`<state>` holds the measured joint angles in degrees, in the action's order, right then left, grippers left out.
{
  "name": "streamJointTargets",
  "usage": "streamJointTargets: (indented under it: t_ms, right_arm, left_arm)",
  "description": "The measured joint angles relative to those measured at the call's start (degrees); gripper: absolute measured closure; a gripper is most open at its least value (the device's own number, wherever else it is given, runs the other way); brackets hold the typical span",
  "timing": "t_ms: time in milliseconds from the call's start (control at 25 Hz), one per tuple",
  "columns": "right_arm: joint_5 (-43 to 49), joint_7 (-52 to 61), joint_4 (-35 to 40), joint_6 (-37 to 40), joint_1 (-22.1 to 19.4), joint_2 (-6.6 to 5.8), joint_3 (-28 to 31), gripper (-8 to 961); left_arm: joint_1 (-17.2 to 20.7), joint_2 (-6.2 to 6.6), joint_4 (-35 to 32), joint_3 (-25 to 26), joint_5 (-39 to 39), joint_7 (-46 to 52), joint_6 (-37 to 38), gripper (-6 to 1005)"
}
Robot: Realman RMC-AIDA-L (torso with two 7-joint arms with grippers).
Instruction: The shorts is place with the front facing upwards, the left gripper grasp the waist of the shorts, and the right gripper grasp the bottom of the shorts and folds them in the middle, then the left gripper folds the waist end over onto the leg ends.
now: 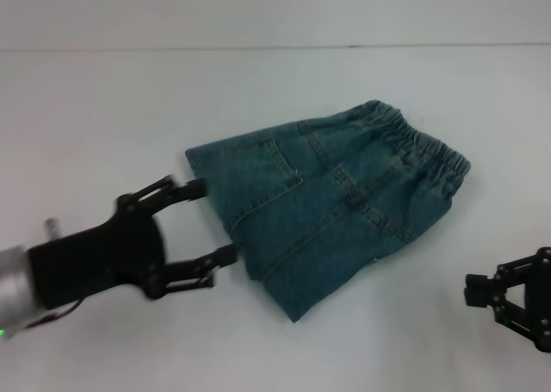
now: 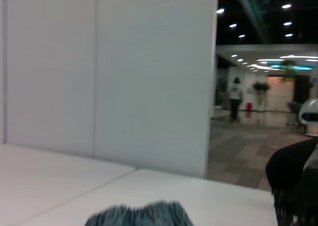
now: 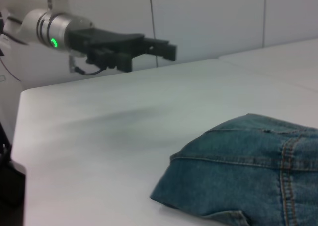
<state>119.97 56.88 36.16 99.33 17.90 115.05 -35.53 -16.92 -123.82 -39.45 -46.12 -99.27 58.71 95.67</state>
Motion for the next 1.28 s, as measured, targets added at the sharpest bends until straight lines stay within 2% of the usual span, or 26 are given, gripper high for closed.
streamJointTargets:
  t_ms: [80,240,440,680,1080,1280]
  right_arm:
    - [0.3,1.5,2.1,2.3,-1.3,-0.04,0.9,941]
    - [0.4,2.1,5.4,5.6,-3.7,0.38,4.0,804]
    - [0.7,1.3,7.4,8.1,-5.6,0.65,5.9,604]
    - [4.1,1.0,7.7,11.1,-5.2,0.20,7.4,392]
    - [4.2,0.1,8.3,12.8,-5.3,0.07,7.6,104]
    - [4.3,0.1,8.4,13.1,-5.2,-0.04,7.5,105]
  left_arm:
    - [1.8,0.06,0.1,5.0,-3.9,-0.6,2.7,65]
    - [3.7,0.31,-0.4,12.6,-11.7,-0.4,7.7,65]
    - [4.3,0.69,-0.7,17.8,-19.5,-0.2,12.5,65]
    - [4.4,0.86,-0.9,18.6,-23.7,-0.2,15.1,65]
    - [4.5,0.86,-1.0,18.6,-25.2,0.1,15.6,65]
    - [4.3,0.89,-1.0,18.6,-26.3,0.2,15.7,65]
